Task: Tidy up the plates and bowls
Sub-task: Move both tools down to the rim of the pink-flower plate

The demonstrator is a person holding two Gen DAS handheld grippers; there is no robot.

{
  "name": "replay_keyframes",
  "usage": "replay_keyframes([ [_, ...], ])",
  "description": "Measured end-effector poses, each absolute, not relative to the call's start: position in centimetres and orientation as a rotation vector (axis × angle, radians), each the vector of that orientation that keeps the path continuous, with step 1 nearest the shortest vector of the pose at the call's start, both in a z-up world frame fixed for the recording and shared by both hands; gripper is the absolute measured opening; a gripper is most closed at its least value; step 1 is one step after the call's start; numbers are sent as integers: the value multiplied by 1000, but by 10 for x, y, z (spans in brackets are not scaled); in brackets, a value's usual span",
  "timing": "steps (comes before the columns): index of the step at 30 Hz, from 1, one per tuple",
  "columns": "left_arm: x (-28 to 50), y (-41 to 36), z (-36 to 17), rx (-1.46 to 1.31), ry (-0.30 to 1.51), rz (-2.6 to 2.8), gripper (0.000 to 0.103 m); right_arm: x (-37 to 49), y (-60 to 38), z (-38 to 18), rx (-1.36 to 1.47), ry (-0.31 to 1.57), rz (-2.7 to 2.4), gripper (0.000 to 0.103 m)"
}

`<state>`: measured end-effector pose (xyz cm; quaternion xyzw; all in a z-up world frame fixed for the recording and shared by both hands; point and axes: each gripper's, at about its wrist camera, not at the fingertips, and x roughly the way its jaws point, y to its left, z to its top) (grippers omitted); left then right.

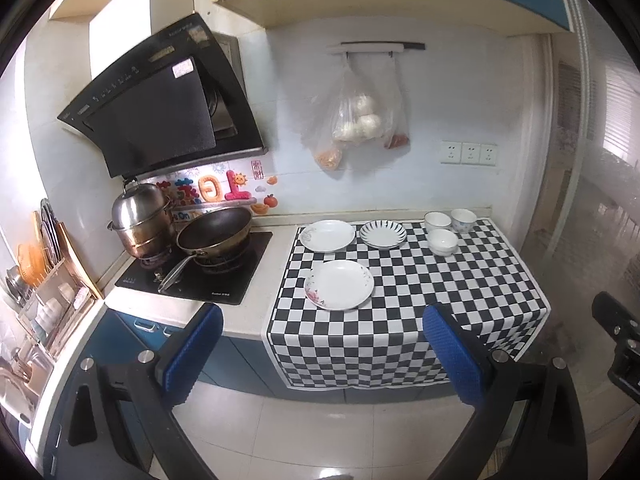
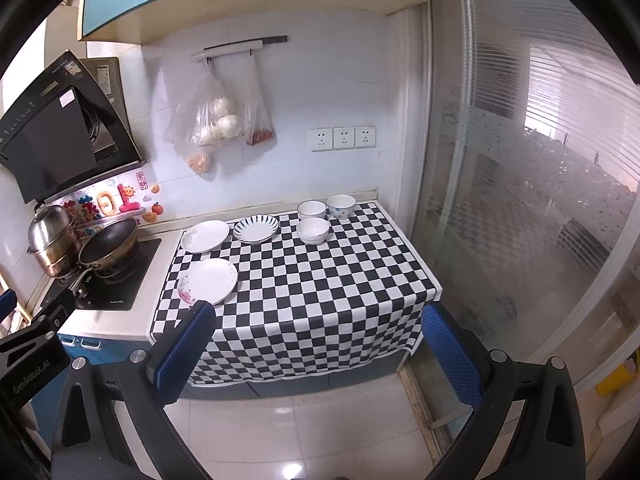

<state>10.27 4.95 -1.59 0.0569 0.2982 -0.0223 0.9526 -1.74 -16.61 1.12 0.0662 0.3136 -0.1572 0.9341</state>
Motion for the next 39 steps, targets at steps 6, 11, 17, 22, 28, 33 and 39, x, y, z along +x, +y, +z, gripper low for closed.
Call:
replay_keyframes([
  [6, 156, 59, -43, 124, 678, -37, 102, 50, -156, -8, 137, 689, -306, 103],
  [11, 208, 60, -68, 120, 731, 1, 102, 122, -152, -37, 124, 749, -263, 103],
  [17, 286, 53, -96, 93, 804, 50, 102, 224, -153, -69, 105, 818, -191, 103],
  [22, 359, 48, -119, 87, 864, 98, 102, 324, -153, -101, 75, 891, -136, 103],
  [28, 429, 47, -156, 74, 929, 139, 102, 422, -154, -148, 15, 975, -94, 103],
  [33, 483, 52, -200, 76, 1014, 183, 102, 485, -153, -205, -5, 1081, -56, 103],
  [39, 535, 62, -258, 75, 1127, 167, 102, 535, -150, -276, 17, 1189, -1, 103],
])
